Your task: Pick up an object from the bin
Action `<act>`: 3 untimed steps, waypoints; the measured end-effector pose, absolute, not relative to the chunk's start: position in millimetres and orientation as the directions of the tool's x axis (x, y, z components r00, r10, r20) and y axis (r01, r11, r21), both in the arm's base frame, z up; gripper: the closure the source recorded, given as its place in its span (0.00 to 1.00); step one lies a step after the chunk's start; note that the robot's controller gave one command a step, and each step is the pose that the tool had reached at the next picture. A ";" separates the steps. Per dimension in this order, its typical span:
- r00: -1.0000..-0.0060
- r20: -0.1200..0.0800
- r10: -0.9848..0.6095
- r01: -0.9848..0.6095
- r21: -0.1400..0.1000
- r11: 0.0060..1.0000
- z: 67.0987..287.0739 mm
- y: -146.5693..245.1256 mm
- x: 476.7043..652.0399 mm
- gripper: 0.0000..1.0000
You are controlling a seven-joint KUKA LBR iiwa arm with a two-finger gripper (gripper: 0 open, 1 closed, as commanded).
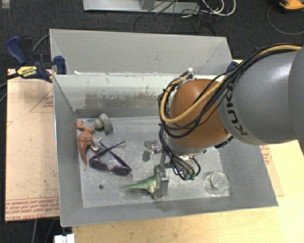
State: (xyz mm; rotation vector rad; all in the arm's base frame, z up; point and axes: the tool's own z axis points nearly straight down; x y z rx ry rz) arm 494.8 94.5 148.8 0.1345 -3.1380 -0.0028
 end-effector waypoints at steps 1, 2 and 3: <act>-0.991 0.002 -0.135 -0.135 0.002 0.991 107.2 120.5 483.7 0.00; -0.999 -0.007 -0.042 -0.042 0.004 0.999 84.2 104.8 485.9 0.00; -0.925 -0.002 -0.379 -0.379 0.003 0.925 70.6 57.9 490.0 1.00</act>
Offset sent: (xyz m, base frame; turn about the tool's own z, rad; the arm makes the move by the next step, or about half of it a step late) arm -0.0114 0.0034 -0.0754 0.0790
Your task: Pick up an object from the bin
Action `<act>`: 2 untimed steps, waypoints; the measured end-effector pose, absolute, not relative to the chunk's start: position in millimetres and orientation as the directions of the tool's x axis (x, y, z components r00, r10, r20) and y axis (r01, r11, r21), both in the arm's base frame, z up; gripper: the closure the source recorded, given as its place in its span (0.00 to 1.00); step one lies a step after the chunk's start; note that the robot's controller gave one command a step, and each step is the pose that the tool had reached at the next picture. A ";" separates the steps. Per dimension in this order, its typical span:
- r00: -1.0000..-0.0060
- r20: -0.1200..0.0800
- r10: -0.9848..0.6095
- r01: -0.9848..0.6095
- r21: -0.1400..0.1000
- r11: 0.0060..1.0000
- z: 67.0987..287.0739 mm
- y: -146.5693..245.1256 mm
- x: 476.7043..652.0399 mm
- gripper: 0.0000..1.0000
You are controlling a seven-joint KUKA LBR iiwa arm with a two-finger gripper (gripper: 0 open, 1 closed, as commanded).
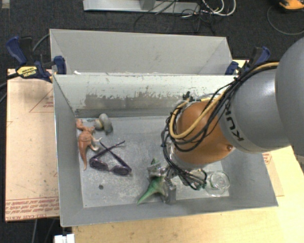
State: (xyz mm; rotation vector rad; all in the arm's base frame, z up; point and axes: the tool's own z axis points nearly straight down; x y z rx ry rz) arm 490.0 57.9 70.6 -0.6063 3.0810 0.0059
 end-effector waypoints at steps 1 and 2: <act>-0.925 -0.002 -0.379 -0.379 0.004 0.925 70.6 58.0 490.0 1.00; -0.911 -0.004 -0.413 -0.413 0.004 0.911 215.3 69.6 494.9 1.00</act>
Offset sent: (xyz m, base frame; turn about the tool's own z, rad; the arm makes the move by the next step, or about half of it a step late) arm 0.0043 0.0112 0.1450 -0.0387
